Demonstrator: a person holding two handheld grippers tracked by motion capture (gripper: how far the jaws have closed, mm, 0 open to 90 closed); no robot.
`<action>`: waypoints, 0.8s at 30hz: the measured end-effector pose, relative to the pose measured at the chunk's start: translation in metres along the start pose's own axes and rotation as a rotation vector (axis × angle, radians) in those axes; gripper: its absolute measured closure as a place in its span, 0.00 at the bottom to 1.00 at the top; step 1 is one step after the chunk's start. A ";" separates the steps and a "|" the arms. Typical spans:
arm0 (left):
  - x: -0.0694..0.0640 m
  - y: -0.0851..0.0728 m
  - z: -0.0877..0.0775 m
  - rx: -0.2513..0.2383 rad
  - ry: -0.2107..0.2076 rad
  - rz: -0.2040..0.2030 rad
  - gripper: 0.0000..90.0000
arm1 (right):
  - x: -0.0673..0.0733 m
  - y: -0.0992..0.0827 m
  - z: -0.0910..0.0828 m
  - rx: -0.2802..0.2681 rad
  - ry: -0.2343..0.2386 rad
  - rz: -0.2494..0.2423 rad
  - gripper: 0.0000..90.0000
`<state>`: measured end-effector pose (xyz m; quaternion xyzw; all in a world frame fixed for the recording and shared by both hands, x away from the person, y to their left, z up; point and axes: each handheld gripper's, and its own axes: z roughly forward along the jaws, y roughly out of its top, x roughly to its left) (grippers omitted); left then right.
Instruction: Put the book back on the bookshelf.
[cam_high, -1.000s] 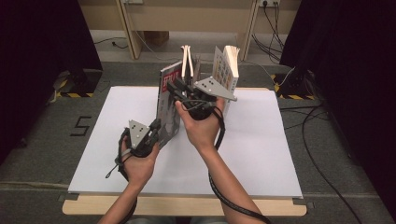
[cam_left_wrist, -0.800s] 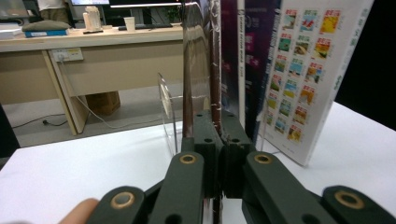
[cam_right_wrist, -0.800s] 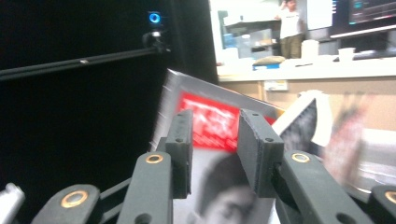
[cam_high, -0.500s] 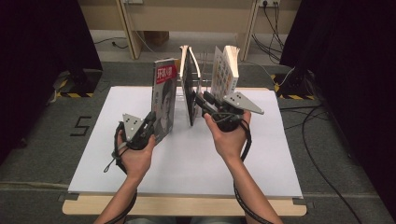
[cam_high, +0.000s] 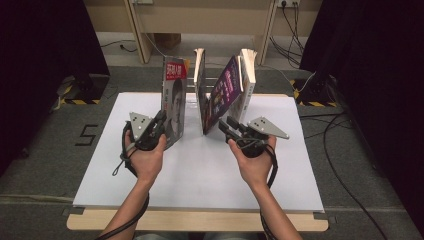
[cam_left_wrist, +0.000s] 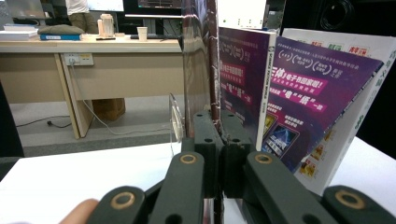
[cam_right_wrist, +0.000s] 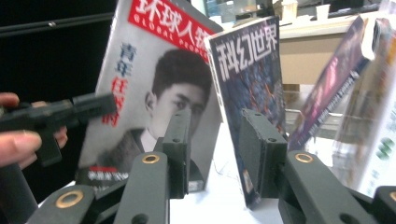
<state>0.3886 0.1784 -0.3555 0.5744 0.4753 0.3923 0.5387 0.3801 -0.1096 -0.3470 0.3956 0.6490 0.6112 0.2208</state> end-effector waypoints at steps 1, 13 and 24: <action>0.001 0.001 0.001 -0.003 0.002 -0.002 0.97 | -0.001 -0.003 -0.002 0.000 -0.001 0.002 0.72; 0.002 0.010 0.012 -0.023 0.011 -0.017 0.97 | -0.022 -0.030 -0.023 -0.007 -0.064 0.022 0.68; 0.001 0.016 0.029 -0.029 0.015 -0.011 0.97 | -0.028 -0.037 -0.027 0.006 -0.078 0.030 0.68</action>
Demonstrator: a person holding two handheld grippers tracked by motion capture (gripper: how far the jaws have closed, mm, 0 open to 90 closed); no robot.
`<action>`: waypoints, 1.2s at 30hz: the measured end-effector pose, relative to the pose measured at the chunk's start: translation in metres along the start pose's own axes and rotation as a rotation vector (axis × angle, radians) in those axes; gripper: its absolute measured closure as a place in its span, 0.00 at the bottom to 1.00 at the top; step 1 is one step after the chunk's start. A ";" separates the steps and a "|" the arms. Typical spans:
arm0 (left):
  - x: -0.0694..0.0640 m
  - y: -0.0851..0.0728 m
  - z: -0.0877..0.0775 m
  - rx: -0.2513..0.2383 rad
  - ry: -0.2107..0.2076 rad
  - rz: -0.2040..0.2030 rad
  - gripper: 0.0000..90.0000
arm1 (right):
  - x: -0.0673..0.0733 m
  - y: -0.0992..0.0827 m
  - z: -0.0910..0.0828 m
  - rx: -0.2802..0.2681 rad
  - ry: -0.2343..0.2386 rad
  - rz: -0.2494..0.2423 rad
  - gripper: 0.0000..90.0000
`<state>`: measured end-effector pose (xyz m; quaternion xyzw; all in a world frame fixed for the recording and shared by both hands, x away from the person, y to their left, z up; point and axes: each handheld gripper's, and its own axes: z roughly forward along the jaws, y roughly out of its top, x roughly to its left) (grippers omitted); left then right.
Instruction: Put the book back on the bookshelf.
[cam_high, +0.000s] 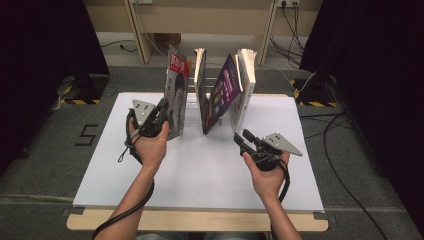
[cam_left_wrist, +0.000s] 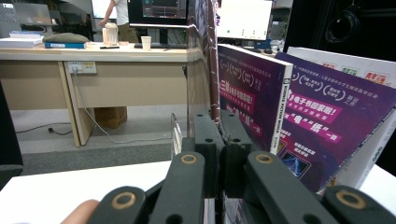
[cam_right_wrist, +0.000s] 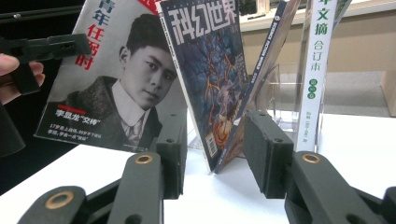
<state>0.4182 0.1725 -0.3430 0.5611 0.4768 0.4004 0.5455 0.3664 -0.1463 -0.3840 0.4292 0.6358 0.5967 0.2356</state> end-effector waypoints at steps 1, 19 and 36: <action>0.000 0.000 0.001 -0.001 0.000 0.000 0.97 | 0.000 0.000 0.000 0.002 0.000 -0.001 0.68; 0.001 0.017 0.025 -0.017 -0.006 -0.016 0.97 | 0.000 -0.005 0.003 0.016 0.002 -0.013 0.68; -0.005 0.026 0.053 -0.034 -0.016 -0.042 0.97 | -0.002 -0.007 0.004 0.027 0.002 -0.019 0.68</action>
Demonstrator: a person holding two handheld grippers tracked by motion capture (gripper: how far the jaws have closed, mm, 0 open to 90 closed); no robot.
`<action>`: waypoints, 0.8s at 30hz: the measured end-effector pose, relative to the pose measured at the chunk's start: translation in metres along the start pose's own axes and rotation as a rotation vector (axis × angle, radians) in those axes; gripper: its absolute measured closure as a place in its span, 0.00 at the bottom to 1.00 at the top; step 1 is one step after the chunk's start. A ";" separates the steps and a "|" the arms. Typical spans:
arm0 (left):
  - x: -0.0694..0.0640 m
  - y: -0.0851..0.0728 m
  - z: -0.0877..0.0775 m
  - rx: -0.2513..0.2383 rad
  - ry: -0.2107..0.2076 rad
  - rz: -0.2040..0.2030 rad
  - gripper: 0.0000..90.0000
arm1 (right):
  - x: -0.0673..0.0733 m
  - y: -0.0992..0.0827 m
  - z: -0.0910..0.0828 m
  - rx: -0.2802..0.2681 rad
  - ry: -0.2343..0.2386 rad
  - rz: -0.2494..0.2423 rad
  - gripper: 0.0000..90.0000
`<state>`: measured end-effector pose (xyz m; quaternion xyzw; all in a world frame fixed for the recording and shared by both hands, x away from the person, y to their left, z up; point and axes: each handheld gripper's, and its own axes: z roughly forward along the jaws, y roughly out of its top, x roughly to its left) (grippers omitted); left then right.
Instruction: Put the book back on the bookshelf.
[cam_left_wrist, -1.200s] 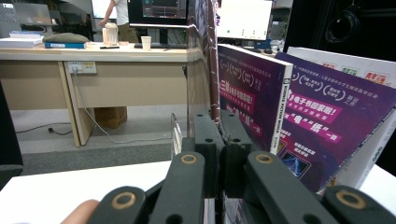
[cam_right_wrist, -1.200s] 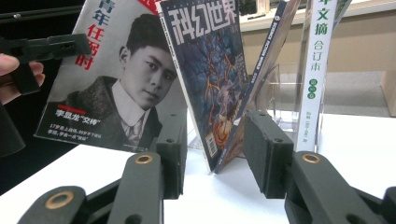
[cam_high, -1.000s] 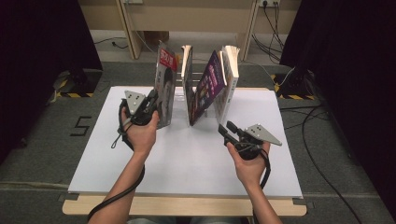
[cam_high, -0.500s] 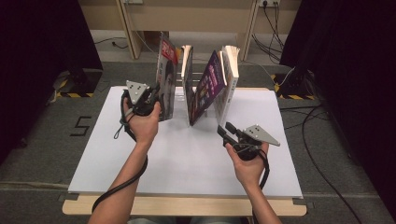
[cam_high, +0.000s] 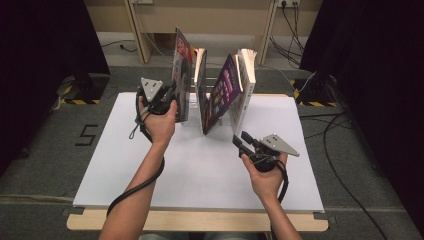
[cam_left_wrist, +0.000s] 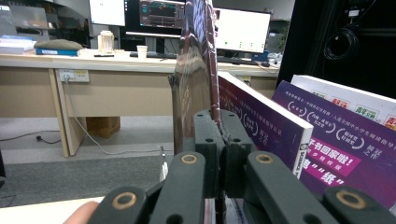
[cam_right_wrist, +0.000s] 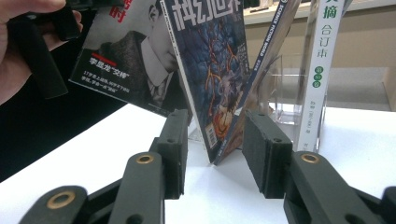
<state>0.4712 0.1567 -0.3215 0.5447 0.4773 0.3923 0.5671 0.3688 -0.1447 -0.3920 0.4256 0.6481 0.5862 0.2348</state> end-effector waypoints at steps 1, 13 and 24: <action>-0.001 0.000 0.001 0.000 -0.001 0.000 0.97 | 0.000 -0.001 0.000 0.002 0.001 0.003 0.68; 0.012 -0.008 0.023 -0.001 0.026 -0.017 0.97 | -0.001 -0.004 0.002 0.012 0.003 -0.001 0.68; 0.025 -0.035 0.016 -0.011 0.052 0.046 0.96 | -0.001 -0.008 0.005 0.024 0.012 -0.002 0.68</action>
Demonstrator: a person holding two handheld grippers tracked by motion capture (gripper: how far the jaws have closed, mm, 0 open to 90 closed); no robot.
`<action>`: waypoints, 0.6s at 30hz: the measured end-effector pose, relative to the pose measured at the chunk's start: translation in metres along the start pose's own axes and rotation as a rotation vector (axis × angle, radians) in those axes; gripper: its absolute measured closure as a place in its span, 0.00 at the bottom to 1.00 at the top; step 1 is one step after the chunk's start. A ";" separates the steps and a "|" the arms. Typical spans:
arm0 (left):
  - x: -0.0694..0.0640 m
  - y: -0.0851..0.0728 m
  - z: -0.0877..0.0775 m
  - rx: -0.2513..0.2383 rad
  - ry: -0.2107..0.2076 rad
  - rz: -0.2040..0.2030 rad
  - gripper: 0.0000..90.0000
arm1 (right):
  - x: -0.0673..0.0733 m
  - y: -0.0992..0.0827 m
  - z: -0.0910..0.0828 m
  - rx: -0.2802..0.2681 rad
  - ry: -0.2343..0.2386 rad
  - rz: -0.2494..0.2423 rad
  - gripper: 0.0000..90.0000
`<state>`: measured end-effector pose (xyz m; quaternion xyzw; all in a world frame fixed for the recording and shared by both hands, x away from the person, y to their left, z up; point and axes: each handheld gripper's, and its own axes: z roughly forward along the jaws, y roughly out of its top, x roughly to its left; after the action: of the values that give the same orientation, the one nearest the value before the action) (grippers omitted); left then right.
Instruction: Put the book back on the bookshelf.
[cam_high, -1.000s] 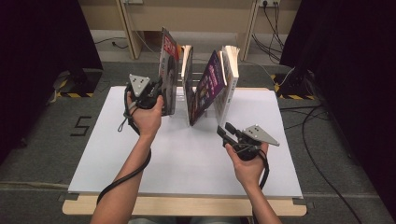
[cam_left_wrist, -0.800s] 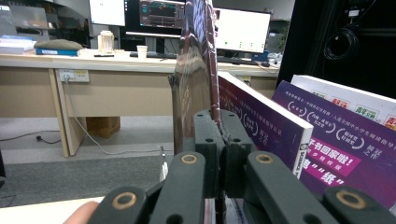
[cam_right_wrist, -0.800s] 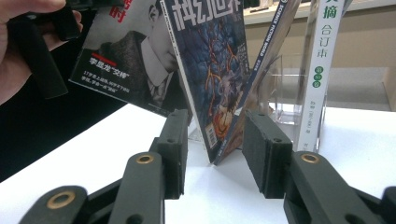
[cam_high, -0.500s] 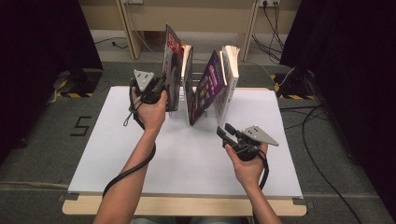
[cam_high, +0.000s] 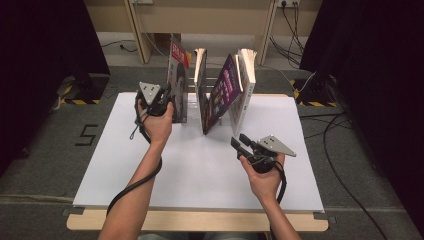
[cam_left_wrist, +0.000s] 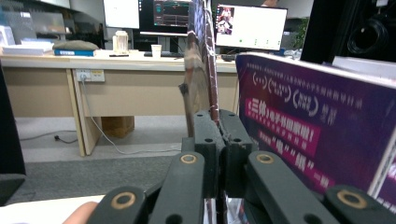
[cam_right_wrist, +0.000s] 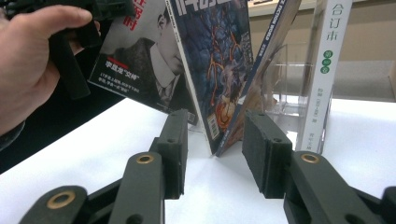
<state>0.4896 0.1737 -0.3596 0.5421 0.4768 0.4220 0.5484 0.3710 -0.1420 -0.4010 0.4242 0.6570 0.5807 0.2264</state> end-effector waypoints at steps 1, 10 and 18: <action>0.000 -0.003 -0.002 -0.004 0.001 -0.001 0.96 | 0.000 0.000 0.000 0.001 0.001 0.000 0.68; 0.002 -0.018 -0.022 0.077 -0.015 -0.016 0.95 | 0.001 -0.001 0.001 0.003 0.005 -0.001 0.68; 0.006 -0.032 -0.030 0.112 -0.016 -0.035 0.95 | 0.002 -0.001 0.002 0.011 0.009 0.009 0.67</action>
<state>0.4596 0.1837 -0.3909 0.5670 0.5047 0.3806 0.5281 0.3709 -0.1390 -0.4022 0.4257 0.6593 0.5800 0.2186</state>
